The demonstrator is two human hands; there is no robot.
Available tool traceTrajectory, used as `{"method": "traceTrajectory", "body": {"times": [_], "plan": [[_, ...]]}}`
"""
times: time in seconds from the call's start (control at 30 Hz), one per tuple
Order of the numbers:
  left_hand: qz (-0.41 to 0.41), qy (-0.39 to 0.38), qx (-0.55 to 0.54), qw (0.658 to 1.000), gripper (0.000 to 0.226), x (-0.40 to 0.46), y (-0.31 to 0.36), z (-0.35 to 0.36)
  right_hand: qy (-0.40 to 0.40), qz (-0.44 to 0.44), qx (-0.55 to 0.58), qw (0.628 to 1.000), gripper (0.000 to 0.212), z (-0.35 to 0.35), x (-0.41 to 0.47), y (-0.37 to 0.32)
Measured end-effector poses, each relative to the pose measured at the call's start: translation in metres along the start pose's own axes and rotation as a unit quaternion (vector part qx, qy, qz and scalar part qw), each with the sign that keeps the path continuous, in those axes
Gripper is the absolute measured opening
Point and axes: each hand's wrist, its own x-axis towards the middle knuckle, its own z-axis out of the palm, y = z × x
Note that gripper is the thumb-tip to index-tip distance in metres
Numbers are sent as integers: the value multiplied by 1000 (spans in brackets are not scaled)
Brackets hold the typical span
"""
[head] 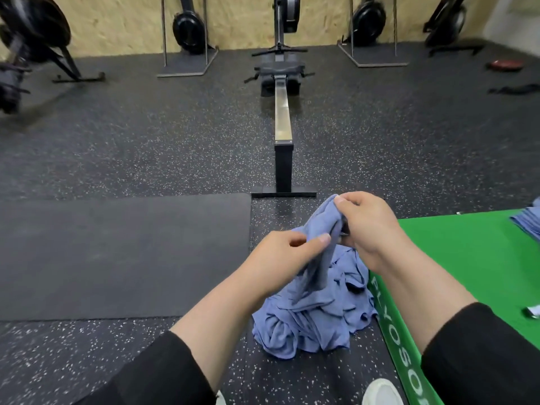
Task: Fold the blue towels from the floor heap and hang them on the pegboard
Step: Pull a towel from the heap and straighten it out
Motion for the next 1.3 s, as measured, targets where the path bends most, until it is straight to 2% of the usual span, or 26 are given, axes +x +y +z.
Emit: {"method": "traceTrajectory", "body": {"times": [0.1,0.27,0.33,0.4,0.43,0.5,0.53,0.63,0.67,0.73,0.83,0.93,1.03,1.17,1.3], "plan": [[-10,1,52,999,33,-1,-7,5,-4,17,17,1000,17,4,-3,2],[-9,122,21,992,30,15,-14,-11,-5,16,-1,1000,14,3,10,0],[18,181,14,983,31,24,-14,-25,-11,11,-61,998,16,-1,16,1],[49,204,7,978,31,30,-14,-38,-41,-2,-181,983,16,-6,22,4],[65,197,14,978,28,32,-12,-42,-62,-14,-245,968,15,-7,23,6],[89,166,94,978,21,32,-9,-45,-88,-52,-332,938,9,-6,25,12],[98,146,141,974,18,31,-8,-44,-102,-73,-342,931,10,-4,24,13],[127,93,215,964,17,25,-4,-37,-205,-138,-310,918,40,6,19,10],[136,91,227,960,16,24,-3,-36,-238,-149,-302,911,43,9,17,9],[144,95,230,958,14,23,-1,-37,-277,-147,-298,901,36,12,11,6],[134,89,217,963,16,21,-1,-42,-283,-140,-303,899,18,10,4,-1],[125,85,196,969,18,19,-3,-45,-294,-135,-302,897,10,8,2,-1],[130,101,199,966,23,19,-5,-49,-264,-151,-275,912,9,8,4,4],[116,116,155,974,18,20,-4,-61,-154,-156,-173,960,16,7,10,4],[102,163,82,978,27,24,-9,-67,-87,-166,-167,968,14,0,14,3]]}}
